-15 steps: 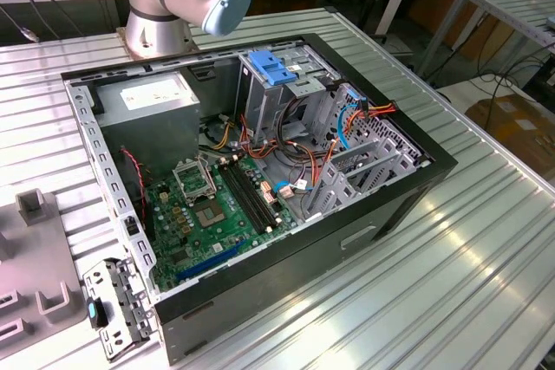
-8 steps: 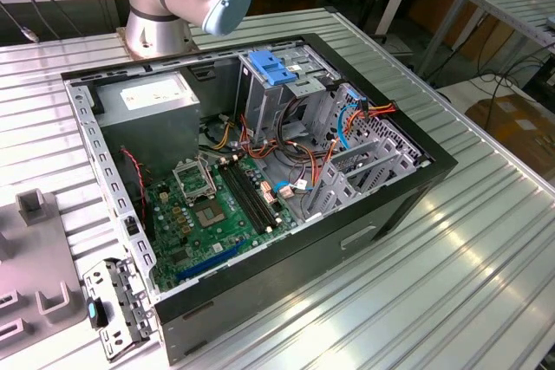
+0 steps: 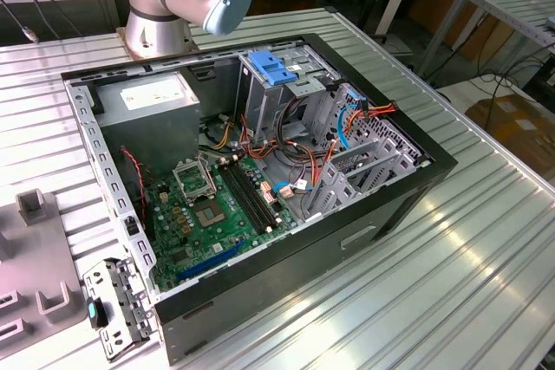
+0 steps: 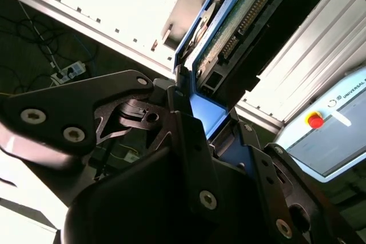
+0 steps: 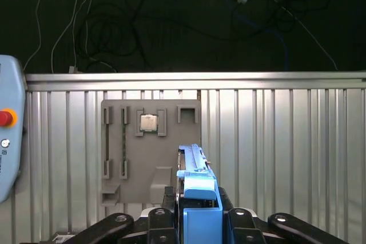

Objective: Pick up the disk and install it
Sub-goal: 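Pick up the disk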

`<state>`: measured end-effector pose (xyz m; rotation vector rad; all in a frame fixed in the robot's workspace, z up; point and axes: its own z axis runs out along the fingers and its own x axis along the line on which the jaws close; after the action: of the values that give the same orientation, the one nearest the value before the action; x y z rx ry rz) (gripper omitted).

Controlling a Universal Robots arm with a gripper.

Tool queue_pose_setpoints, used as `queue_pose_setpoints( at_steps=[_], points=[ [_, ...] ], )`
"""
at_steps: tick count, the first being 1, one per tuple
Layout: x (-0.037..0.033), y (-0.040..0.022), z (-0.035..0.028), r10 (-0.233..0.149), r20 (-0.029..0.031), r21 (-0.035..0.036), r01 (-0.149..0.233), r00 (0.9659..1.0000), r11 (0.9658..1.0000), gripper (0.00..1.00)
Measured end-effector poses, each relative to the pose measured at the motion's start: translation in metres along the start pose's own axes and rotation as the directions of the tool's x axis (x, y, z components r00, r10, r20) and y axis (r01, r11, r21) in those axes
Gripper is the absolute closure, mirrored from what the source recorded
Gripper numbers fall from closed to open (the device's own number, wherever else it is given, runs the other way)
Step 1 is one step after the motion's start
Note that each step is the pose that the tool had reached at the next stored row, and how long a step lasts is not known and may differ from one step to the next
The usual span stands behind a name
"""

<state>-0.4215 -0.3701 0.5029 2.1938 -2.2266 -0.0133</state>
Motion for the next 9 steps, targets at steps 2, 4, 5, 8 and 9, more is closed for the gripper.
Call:
queue_pose_setpoints(
  at_steps=[2, 4, 5, 8, 9],
  points=[
    [-0.0001, -0.0058, -0.0001, 0.0, 0.0, 0.0001, 0.0, 1.0, 1.0, 0.63],
    [-0.0001, -0.0086, -0.0001, 0.0, 0.0, 0.0, 0.0, 1.0, 1.0, 0.63],
    [-0.0002, -0.0101, -0.0002, 0.0, 0.0, 0.0, 0.0, 1.0, 1.0, 0.63],
    [-0.0002, -0.0142, -0.0002, 0.0, 0.0, 0.0, 0.0, 1.0, 1.0, 0.63],
    [-0.0002, -0.0159, -0.0002, 0.0, 0.0, 0.0, 0.0, 1.0, 1.0, 0.63]
  ],
)
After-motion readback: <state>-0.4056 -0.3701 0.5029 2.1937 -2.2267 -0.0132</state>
